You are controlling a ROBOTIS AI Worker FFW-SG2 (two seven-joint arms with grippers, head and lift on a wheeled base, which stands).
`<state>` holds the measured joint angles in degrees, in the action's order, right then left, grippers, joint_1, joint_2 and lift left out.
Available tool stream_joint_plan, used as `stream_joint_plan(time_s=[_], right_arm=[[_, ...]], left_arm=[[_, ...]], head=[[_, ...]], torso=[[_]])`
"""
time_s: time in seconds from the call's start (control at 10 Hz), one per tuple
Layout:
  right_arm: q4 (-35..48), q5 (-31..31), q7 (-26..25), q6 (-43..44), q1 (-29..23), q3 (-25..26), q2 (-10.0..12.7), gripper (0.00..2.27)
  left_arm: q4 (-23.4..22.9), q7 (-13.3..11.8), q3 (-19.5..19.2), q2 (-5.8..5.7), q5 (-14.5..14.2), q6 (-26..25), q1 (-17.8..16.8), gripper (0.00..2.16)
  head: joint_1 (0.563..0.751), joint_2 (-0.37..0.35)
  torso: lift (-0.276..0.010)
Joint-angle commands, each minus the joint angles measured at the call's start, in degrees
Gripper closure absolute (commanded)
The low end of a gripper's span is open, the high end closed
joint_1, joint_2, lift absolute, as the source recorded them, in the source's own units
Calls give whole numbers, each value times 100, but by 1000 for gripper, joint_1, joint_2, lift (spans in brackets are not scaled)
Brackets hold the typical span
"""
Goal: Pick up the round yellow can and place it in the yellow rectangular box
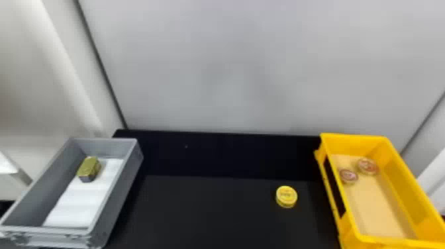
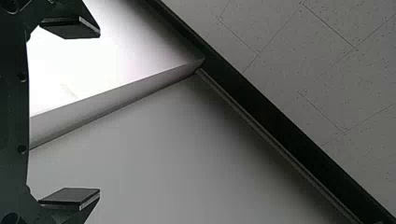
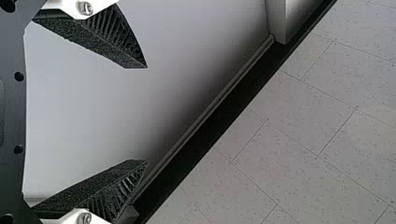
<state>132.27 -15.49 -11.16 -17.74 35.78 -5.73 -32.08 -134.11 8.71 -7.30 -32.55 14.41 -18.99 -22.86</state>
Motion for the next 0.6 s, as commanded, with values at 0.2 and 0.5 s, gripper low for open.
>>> stream_joint_plan(time_s=[0.2, 0.5], right_arm=[[18, 1, 17, -20, 8, 10, 0, 41], [1, 89, 17, -179, -45, 28, 0, 41]], left_arm=[[-1, 0, 9, 1, 0, -18, -8, 85], [-1, 0, 27, 1, 0, -18, 1, 85]], head=[[663, 54], [663, 54]], torso=[[-10], [-10]])
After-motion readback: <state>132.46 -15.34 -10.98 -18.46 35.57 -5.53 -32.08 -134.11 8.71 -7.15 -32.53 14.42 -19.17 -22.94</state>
